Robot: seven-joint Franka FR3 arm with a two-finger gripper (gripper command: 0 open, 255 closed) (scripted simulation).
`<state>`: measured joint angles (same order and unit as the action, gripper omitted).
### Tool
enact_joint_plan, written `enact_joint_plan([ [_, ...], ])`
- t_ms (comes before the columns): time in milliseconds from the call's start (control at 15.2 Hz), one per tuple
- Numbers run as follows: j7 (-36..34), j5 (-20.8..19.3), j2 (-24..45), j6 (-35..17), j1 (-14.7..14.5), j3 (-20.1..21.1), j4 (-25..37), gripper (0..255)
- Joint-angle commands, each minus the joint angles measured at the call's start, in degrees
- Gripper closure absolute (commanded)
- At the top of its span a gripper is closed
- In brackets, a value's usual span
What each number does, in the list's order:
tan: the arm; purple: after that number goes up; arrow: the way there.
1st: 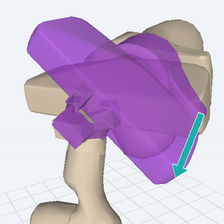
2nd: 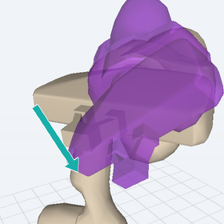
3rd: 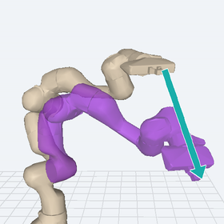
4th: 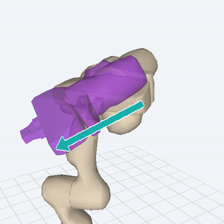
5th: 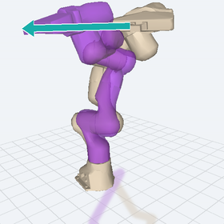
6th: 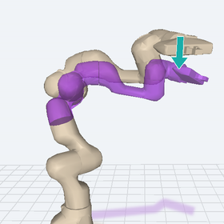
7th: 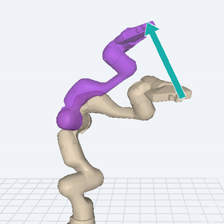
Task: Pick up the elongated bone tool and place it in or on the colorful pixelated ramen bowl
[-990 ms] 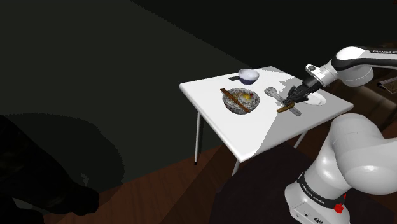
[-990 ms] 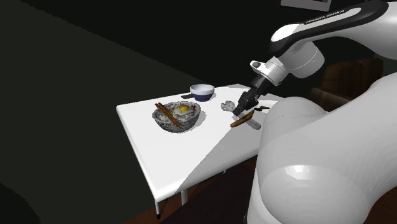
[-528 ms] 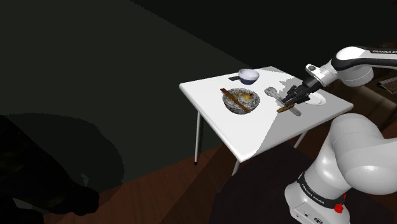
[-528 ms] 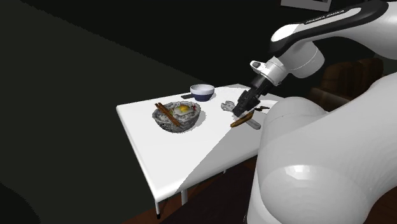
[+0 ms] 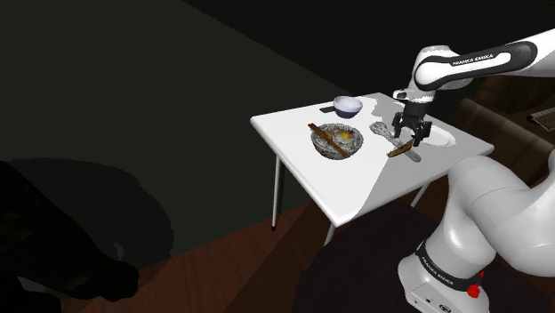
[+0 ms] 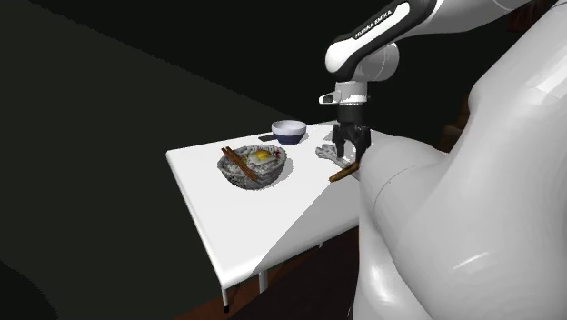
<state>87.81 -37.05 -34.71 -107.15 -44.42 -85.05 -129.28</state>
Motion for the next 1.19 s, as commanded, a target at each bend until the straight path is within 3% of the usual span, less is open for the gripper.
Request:
enact_joint_plan([
  [0, -0.10, -1.22, 0.52, -1.00, -0.80, -1.18, -0.72, 0],
  [264, -0.70, -2.55, 0.39, -3.39, -1.88, -3.62, -2.33, 0],
  [792, -0.70, -2.55, 0.38, -3.38, -1.88, -3.61, -2.33, 0],
  [858, -0.64, -2.57, 0.38, -3.38, -1.97, -3.74, -2.24, 255],
  [1122, -0.82, -2.22, 0.49, -3.01, -2.13, -3.34, -1.96, 255],
])
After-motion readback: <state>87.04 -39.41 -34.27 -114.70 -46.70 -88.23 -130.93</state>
